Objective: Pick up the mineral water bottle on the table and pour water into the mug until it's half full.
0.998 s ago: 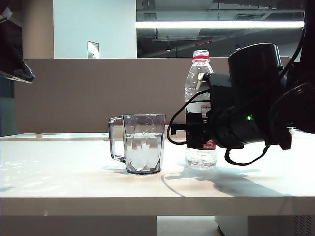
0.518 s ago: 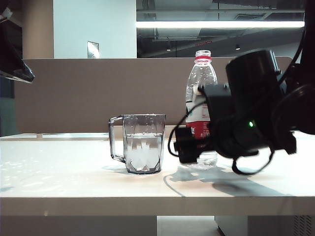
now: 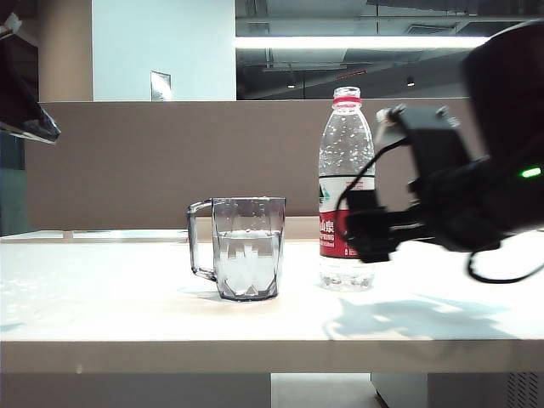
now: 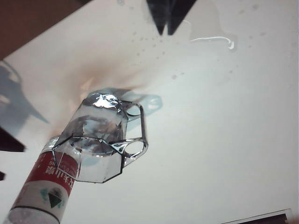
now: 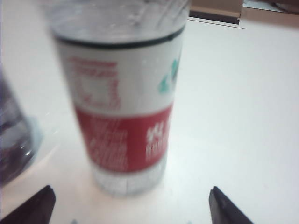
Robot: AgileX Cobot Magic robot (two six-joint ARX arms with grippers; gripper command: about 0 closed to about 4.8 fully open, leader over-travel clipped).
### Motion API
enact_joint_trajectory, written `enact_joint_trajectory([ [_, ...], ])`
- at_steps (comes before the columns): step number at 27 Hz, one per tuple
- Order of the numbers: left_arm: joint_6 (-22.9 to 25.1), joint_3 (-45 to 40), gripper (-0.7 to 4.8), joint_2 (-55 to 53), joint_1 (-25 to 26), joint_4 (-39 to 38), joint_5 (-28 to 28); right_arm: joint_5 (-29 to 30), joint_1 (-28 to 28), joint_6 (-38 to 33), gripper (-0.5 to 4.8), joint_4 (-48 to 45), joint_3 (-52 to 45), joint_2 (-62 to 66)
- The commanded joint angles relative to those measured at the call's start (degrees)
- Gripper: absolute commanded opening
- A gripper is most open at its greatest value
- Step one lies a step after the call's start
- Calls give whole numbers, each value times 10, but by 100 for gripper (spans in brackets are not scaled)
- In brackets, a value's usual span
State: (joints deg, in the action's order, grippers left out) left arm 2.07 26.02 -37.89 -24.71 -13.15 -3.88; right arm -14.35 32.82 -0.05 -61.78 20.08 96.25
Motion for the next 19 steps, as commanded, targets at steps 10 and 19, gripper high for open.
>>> enact_joint_trajectory([
  [10,0,4,-1,1,0,3,0,18,0,1,-1,148,-150,-295],
  [19,0,4,-1,1,0,3,0,48,0,1,-1,274,-153,-389],
])
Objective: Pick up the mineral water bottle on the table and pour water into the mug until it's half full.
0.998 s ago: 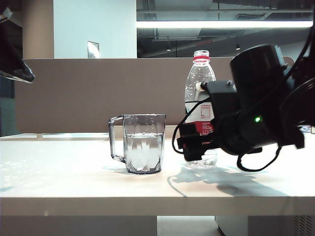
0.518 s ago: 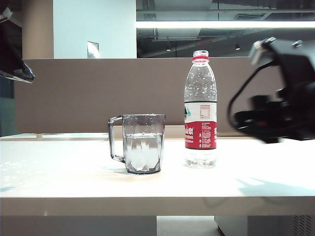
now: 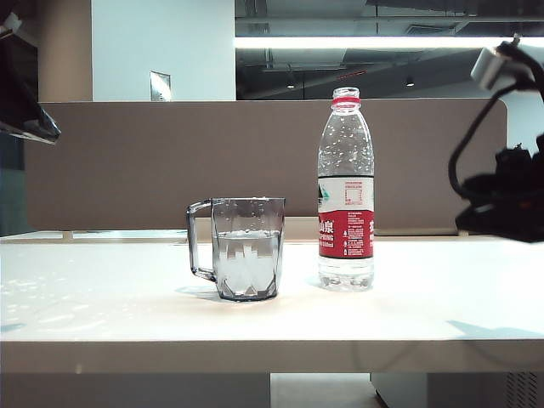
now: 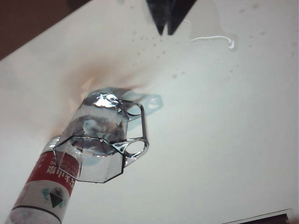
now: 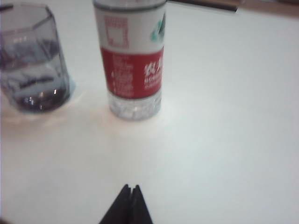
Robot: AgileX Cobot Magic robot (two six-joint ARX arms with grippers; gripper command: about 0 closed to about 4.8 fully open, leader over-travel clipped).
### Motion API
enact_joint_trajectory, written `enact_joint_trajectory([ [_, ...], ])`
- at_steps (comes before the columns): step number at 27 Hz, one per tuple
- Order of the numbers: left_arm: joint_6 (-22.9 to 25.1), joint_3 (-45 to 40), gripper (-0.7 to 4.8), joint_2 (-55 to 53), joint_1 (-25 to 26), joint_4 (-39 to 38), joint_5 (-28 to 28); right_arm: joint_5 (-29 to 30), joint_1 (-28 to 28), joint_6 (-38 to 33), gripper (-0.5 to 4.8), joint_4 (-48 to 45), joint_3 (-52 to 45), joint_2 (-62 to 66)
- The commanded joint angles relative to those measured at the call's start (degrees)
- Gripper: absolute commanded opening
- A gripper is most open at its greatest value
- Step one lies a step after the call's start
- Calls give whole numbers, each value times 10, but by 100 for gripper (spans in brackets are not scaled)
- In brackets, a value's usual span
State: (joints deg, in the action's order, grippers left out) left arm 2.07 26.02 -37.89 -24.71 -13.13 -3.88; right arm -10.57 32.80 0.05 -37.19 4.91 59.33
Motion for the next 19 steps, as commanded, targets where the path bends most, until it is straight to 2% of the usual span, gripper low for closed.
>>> enact_joint_trajectory([
  [1,0,4,-1,1,0,3,0,16,0,0,-1,31,-5,-28],
  [7,0,4,-1,1,0,3,0,17,-2,0,-1,29,-48,-77],
  [8,0,4,-1,1,0,3,0,22,-4,-1,-1,52,-49,-86],
  [13,0,4,-1,1,0,3,0,82,-62,-1,-1,141,-49,-134],
  [19,0,4,-1,1,0,3,0,84,-143,-47,-1,228,-49,-203],
])
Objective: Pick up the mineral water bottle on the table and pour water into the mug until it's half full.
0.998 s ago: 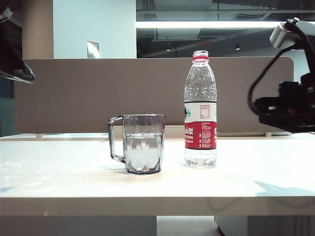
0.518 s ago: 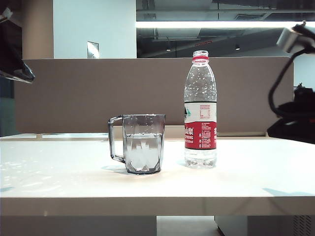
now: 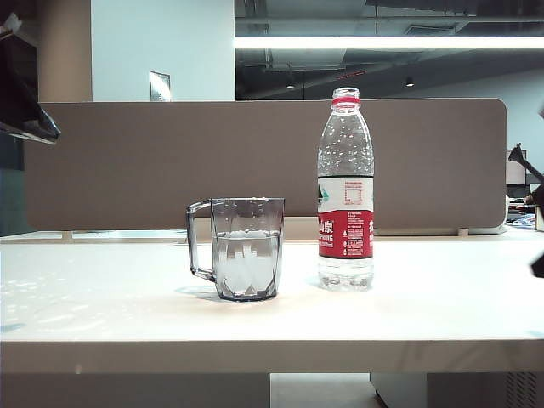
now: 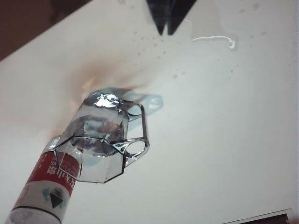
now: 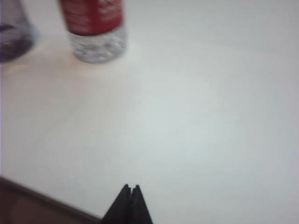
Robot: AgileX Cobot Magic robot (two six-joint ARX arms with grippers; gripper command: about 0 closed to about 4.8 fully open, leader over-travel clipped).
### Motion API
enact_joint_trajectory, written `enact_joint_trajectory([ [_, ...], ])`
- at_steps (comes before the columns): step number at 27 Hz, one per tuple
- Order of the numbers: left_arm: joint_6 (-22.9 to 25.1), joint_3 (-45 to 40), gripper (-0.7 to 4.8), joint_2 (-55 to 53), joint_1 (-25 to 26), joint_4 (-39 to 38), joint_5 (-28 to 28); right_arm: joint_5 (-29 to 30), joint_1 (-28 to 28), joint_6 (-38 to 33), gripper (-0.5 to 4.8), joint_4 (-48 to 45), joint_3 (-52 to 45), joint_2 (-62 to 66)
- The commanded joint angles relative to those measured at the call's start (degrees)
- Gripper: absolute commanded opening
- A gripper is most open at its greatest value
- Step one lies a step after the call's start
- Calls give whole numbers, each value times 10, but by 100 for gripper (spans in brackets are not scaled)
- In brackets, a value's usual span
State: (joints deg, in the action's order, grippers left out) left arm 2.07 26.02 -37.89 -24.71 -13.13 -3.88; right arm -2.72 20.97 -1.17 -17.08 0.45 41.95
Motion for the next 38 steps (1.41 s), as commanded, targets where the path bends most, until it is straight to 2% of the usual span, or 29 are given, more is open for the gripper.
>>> enact_joint_trajectory([
  [1,0,4,-1,1,0,3,0,8,-34,-42,-1,41,-4,-43],
  [6,0,4,-1,1,0,3,0,16,-76,-53,-1,135,-4,-147],
  [18,0,4,-1,1,0,3,0,18,-146,-53,-1,271,-4,-315],
  [26,0,4,-1,1,0,3,0,29,-150,-52,-1,276,-4,-360],
  [31,0,4,-1,1,0,3,0,29,-178,-52,-1,276,-4,-386],
  [38,0,4,-1,1,0,3,0,29,-176,-52,-1,276,-4,-420],
])
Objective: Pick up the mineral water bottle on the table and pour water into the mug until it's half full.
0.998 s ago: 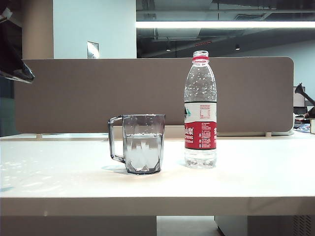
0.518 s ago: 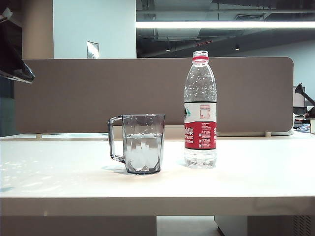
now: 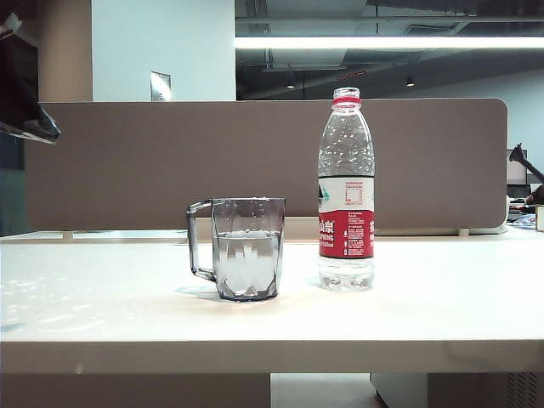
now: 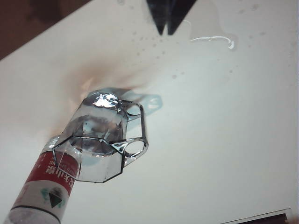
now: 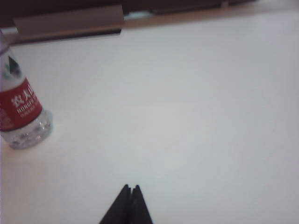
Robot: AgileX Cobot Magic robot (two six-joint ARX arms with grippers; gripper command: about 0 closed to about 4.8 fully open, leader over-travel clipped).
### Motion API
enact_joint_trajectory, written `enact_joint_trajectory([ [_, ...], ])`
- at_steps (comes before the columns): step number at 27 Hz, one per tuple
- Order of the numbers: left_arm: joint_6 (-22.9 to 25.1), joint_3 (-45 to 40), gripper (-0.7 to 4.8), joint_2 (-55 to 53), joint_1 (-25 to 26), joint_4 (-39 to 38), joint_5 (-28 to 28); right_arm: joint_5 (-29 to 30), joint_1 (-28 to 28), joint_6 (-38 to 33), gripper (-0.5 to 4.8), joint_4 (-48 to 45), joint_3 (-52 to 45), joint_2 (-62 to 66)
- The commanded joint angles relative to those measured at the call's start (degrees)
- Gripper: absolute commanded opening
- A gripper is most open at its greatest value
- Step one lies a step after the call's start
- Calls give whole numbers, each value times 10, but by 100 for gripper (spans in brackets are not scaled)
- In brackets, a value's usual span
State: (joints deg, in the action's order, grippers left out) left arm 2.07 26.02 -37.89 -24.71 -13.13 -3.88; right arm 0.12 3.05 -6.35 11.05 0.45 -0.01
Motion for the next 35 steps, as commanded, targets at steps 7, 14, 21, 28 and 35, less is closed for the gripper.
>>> enact_joint_trajectory([
  [7,0,4,-1,1,0,3,0,0,5,0,-1,-6,-4,0],
  [14,0,4,-1,1,0,3,0,0,5,0,-1,-6,-4,0],
  [21,40,-2,-1,43,10,-2,6,-1,5,0,-1,-6,-4,0],
  [28,2,-122,-1,129,116,150,-13,-2,5,0,-1,-6,-4,0],
  [35,-29,-221,-1,253,177,182,-13,-2,5,0,-1,-6,-4,0],
])
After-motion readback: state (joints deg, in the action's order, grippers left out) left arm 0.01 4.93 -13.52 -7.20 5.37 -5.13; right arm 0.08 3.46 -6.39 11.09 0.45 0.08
